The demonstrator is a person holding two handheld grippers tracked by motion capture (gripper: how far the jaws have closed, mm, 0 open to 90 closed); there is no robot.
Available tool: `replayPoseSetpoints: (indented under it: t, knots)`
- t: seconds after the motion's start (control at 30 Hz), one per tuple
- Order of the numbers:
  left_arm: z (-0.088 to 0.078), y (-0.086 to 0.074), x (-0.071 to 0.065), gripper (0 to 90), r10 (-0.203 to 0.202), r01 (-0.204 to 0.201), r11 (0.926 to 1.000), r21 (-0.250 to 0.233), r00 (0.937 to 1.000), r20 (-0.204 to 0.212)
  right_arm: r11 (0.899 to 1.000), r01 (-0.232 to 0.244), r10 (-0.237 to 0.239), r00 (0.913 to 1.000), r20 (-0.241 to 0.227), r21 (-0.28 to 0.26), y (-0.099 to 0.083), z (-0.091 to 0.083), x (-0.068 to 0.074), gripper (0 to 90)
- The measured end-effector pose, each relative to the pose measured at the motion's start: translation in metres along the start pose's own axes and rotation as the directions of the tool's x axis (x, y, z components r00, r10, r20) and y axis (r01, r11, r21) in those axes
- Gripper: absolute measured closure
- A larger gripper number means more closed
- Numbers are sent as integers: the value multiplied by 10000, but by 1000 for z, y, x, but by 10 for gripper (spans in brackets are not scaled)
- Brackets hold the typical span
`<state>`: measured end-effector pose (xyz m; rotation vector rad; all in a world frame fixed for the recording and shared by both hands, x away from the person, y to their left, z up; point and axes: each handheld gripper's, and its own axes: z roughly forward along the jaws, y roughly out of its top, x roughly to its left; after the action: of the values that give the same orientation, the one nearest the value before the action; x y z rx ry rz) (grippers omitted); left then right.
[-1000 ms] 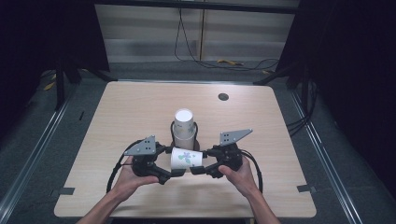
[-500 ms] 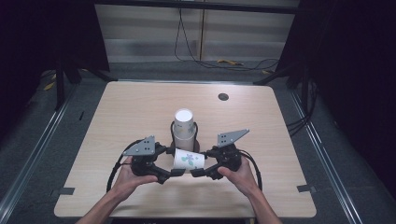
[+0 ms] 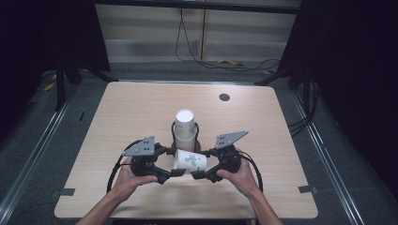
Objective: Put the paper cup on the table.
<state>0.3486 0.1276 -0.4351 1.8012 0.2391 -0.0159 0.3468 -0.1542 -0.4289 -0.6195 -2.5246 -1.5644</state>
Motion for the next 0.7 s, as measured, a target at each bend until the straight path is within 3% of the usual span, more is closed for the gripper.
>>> replayPoseSetpoints:
  t: [0.23,0.7]
  knots:
    - [-3,0,3,260,-137,140,9997,182,9998,-150,9999,-2,5,9996,294,-122,0,-4,1,140]
    - [-22,7,6,261,-300,299,9996,-21,9988,-396,9987,-150,184,9972,720,-488,1,-12,3,135]
